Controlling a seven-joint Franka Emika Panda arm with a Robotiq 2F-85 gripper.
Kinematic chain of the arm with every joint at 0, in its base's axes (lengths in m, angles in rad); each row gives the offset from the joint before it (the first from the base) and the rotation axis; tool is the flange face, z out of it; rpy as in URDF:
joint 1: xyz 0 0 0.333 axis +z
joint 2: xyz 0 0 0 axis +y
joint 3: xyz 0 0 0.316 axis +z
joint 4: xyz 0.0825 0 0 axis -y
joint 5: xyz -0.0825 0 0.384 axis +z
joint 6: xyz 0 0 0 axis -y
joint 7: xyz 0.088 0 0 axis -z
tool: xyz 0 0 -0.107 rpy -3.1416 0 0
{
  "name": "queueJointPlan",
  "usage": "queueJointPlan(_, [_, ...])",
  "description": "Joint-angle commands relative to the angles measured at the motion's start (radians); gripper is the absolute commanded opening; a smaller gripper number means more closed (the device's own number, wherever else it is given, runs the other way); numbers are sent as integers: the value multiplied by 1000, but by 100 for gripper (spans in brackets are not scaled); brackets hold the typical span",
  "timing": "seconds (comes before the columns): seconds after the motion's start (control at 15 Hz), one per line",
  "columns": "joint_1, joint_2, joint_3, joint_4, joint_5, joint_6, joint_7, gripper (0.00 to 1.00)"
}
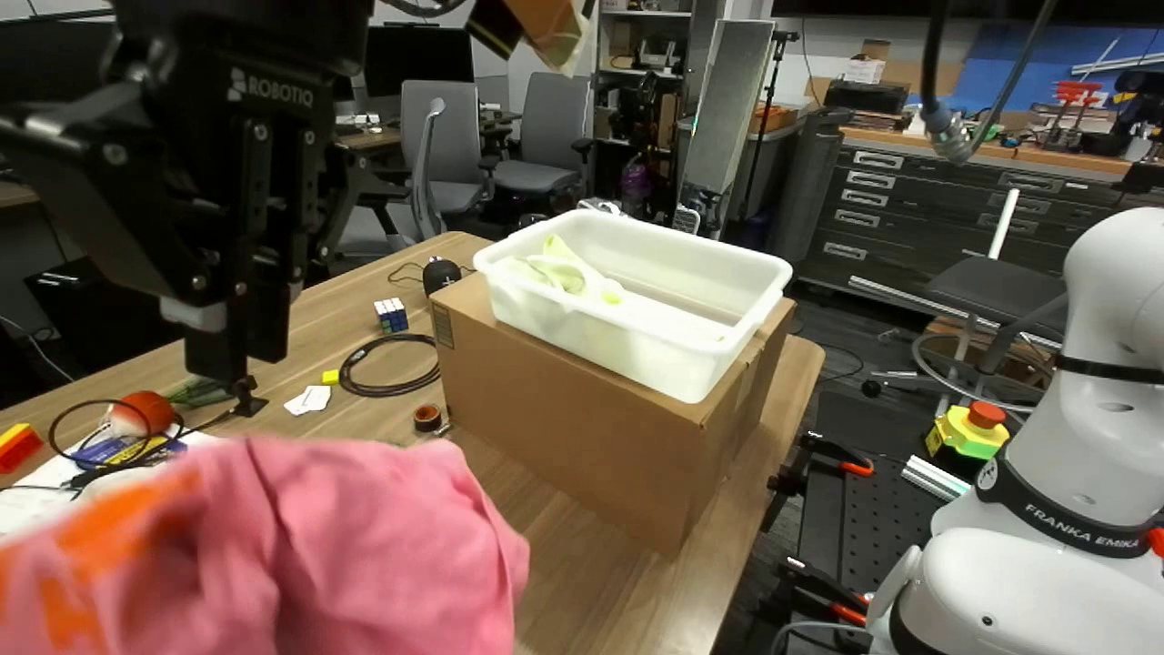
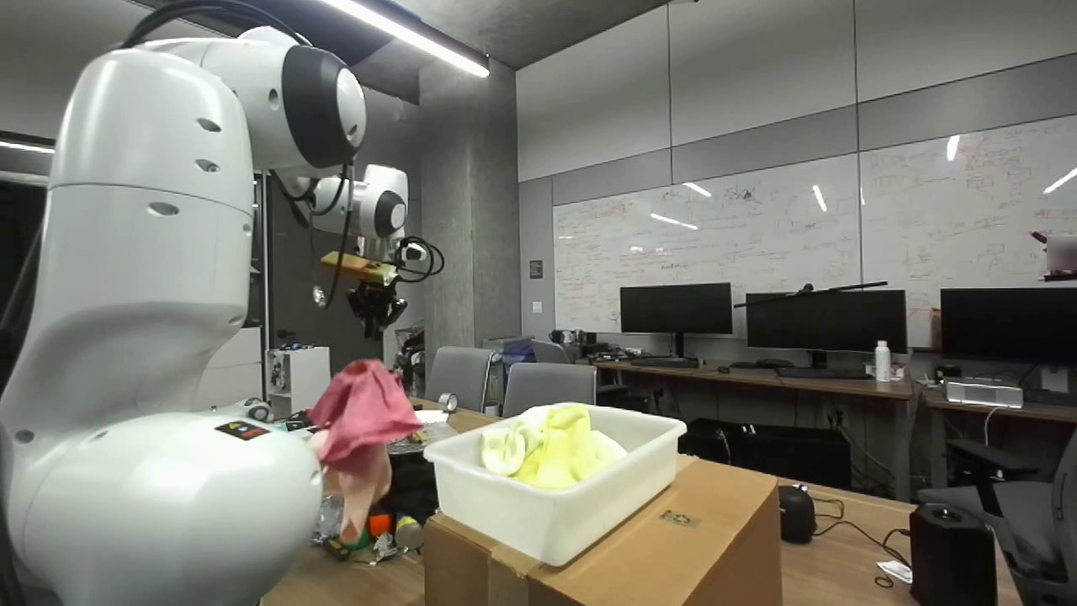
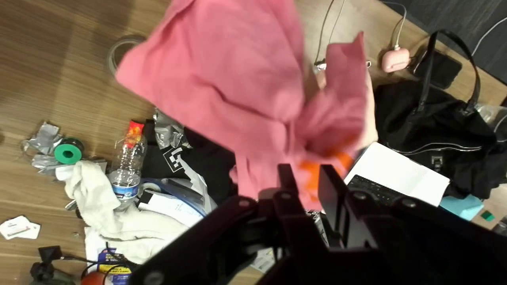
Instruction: Take the t-shirts and towel out of the white container and put them on the tabletop
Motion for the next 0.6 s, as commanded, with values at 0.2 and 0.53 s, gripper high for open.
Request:
queueJointPlan(0.2, [29,-26,-48,-19,-203,-25,149,78])
queueJointPlan(0.53, [-2,-78,-112,-123,-448,-45,307,100])
